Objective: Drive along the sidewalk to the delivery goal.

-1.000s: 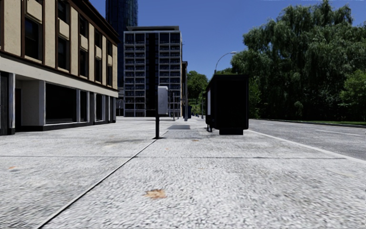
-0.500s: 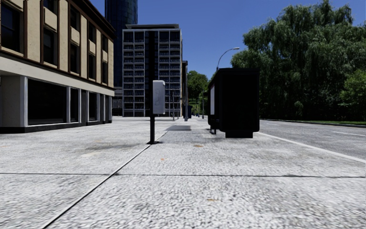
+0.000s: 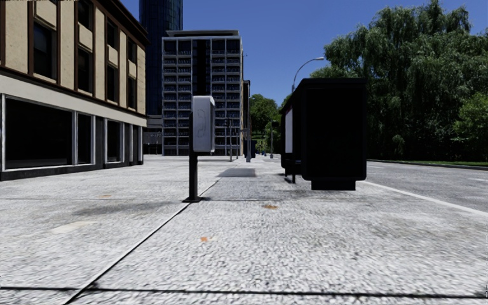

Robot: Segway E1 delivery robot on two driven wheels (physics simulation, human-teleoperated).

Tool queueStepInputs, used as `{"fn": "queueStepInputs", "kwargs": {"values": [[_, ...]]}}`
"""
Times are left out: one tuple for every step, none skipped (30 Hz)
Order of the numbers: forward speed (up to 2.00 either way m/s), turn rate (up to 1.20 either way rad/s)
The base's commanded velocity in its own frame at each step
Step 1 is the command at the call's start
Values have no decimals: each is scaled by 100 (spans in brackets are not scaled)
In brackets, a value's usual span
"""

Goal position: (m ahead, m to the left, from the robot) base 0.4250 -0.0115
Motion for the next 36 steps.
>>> {"fn": "queueStepInputs", "kwargs": {"values": [[200, 0], [200, 0], [190, 0], [177, 0], [165, 0], [165, 0], [160, 0], [156, 0], [154, 0], [154, 0], [151, 0], [147, 0], [147, 0], [146, 0], [0, 0], [0, 0], [0, 0], [0, 0], [0, 0], [0, 0], [0, 0], [0, 0], [0, 0], [0, 0], [0, 0], [0, 0], [0, 0], [0, 0], [0, 0], [0, 0], [0, 0], [0, 0], [0, 0], [0, 0], [0, 0], [0, 0]]}}
